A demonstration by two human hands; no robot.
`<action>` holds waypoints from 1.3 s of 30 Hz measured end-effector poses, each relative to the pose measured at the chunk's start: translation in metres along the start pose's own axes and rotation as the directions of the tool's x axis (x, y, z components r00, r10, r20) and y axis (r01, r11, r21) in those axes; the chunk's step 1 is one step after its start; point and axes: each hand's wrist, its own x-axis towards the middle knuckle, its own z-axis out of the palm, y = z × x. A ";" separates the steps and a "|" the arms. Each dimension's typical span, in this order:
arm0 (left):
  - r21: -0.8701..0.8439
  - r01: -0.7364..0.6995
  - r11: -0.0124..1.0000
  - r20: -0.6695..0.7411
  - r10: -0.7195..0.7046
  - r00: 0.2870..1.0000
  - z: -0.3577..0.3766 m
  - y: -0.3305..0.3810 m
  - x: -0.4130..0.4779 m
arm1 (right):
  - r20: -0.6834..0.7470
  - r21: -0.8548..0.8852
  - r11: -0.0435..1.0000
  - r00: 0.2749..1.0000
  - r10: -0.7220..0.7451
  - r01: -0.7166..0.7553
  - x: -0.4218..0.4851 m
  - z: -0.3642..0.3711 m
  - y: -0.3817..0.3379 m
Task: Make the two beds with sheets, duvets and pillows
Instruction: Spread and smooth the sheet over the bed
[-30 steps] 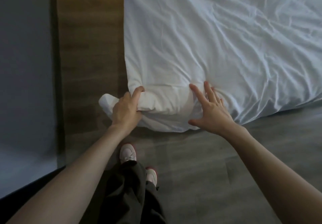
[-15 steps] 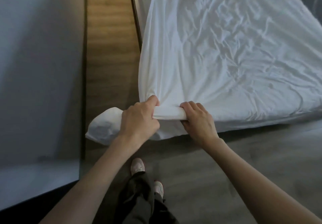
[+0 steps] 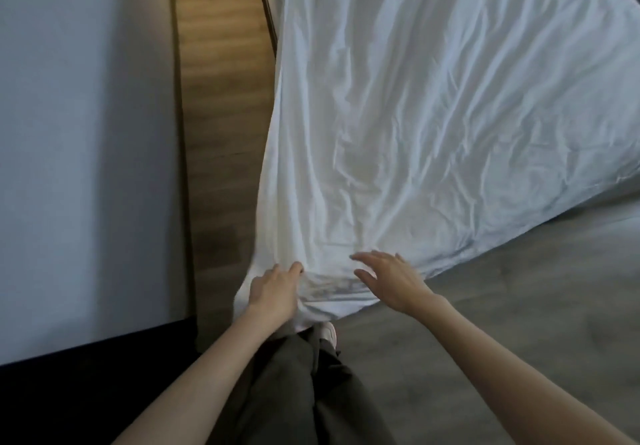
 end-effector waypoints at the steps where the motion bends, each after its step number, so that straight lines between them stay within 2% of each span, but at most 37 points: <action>1: 0.040 0.015 0.999 0.021 -0.016 1.000 0.000 -0.004 0.000 | -0.011 -0.005 1.000 1.000 0.005 -0.005 0.002 -0.004 -0.001; 3: 0.058 0.022 0.998 -0.031 -0.020 0.999 -0.009 -0.010 -0.004 | -0.079 0.027 1.000 0.997 0.014 -0.012 0.005 -0.018 -0.004; 7: -0.003 -0.019 1.000 -0.249 0.017 0.968 -0.052 -0.017 -0.013 | -0.218 0.075 0.997 0.975 0.031 -0.014 0.004 -0.061 -0.028; 14: -0.004 -0.093 0.996 -0.529 0.077 0.845 -0.161 -0.032 -0.023 | -0.334 0.027 0.998 0.942 -0.037 0.049 0.009 -0.143 -0.097; 20: 0.010 -0.126 0.992 -0.662 0.101 0.743 -0.264 -0.071 -0.006 | -0.444 0.024 0.996 0.894 -0.062 0.081 0.056 -0.203 -0.150; 23: 0.032 -0.152 0.988 -0.692 0.132 0.710 -0.315 -0.097 0.016 | -0.490 0.022 0.996 0.870 -0.064 0.085 0.094 -0.231 -0.173; 30: 0.112 -0.205 0.972 -0.697 0.224 0.682 -0.433 -0.155 0.073 | -0.555 0.066 0.997 0.832 0.009 0.034 0.178 -0.293 -0.232; 39: 0.176 -0.229 0.957 -0.695 0.286 0.660 -0.549 -0.196 0.166 | -0.700 0.045 0.999 0.714 0.016 0.022 0.278 -0.395 -0.271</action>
